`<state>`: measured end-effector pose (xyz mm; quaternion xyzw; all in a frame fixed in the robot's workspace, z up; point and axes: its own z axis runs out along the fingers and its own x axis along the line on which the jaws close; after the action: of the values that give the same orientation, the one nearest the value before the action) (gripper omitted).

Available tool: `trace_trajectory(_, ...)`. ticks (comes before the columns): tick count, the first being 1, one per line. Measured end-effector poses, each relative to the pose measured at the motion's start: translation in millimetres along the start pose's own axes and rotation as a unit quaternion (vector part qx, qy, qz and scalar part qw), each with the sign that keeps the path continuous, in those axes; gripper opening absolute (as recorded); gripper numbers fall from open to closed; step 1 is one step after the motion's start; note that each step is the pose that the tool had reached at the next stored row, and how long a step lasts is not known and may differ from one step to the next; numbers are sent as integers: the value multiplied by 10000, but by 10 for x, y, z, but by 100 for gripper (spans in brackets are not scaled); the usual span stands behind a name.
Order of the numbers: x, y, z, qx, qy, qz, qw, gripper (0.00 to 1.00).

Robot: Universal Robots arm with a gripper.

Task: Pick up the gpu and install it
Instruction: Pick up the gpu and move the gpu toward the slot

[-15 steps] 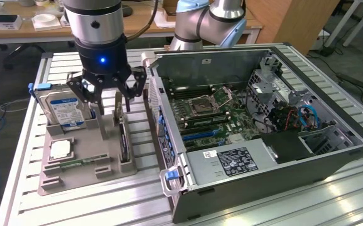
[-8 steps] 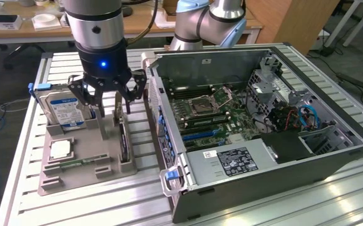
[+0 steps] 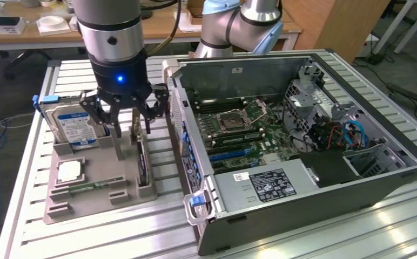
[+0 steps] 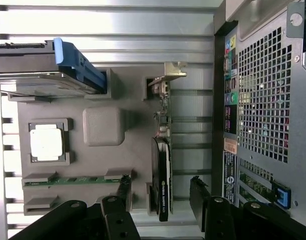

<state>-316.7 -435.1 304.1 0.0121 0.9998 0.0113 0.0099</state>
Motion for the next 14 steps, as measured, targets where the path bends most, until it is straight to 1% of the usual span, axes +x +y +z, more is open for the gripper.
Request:
trace_trajectory(7,1,-8,95,-1,0,-1,10000,59)
trace_trajectory(14,1,-11,143,1,0,0,10000,59)
